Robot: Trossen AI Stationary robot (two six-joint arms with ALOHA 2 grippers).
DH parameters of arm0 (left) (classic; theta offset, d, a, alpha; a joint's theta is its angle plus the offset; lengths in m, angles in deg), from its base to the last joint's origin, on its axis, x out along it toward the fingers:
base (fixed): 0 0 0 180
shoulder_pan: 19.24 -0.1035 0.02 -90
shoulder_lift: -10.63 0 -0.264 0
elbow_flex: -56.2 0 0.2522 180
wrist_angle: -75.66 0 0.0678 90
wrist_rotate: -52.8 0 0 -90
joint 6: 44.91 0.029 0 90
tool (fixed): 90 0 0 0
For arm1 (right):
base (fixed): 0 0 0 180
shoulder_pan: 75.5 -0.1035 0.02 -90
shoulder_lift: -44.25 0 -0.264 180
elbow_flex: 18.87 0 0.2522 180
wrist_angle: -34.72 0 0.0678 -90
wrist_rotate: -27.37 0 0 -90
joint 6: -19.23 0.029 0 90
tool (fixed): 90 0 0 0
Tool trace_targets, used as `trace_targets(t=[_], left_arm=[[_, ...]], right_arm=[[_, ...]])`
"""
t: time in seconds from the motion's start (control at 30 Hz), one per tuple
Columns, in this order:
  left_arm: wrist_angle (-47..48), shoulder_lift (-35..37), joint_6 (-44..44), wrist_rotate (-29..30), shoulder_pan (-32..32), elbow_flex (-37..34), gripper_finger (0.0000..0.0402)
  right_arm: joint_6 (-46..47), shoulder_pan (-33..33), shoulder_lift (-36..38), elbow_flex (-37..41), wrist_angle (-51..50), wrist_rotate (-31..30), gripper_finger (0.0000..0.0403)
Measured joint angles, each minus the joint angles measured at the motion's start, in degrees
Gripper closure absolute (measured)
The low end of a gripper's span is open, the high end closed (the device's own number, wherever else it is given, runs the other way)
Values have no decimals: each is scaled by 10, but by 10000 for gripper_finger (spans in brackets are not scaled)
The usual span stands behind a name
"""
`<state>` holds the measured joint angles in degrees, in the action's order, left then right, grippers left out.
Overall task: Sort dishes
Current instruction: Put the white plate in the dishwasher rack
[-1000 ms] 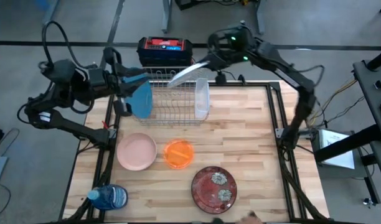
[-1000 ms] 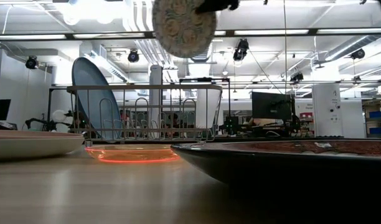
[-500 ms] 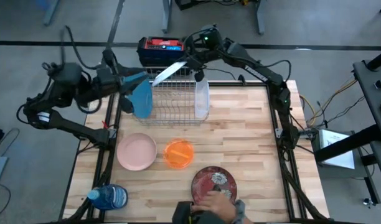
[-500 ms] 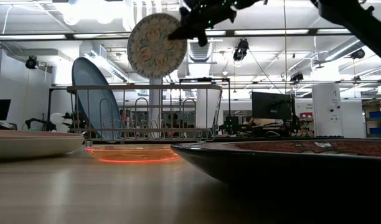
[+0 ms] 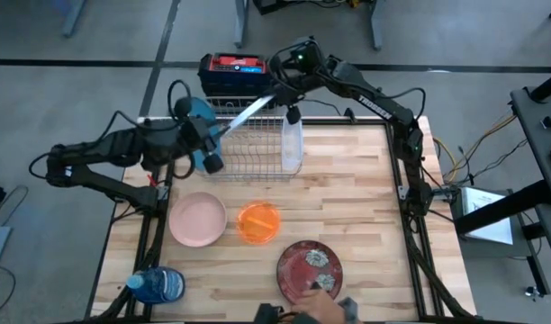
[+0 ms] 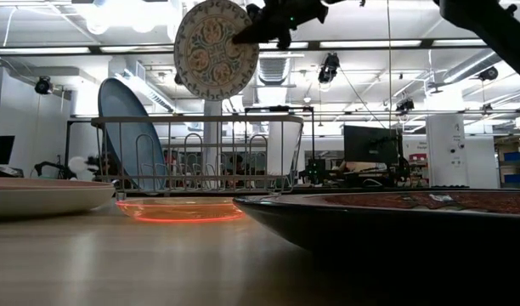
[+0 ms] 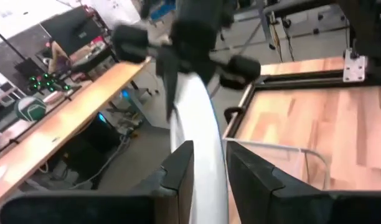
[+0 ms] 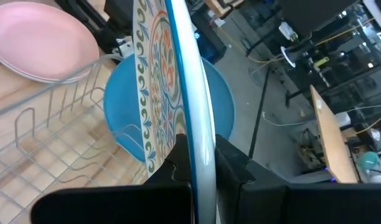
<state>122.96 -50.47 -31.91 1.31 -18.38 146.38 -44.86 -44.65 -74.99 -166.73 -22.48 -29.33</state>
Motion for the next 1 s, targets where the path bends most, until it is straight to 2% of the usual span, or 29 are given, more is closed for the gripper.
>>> trace_targets(t=[0.13,0.3,0.53,0.73,1.0], left_arm=[[-2,1,-12,20,0,-32,286],[-37,-5,-16,108,0,-72,233],[-55,-3,-21,124,0,-100,172],[-44,3,-14,127,2,-98,157],[9,9,-3,149,3,-37,157]], right_arm=[[-5,-4,8,0,-3,-2,390],[-19,-13,10,0,-5,-4,390],[-24,-18,10,1,-9,-7,390],[-22,-19,10,1,-7,-30,390],[-16,-18,12,1,0,-44,390]])
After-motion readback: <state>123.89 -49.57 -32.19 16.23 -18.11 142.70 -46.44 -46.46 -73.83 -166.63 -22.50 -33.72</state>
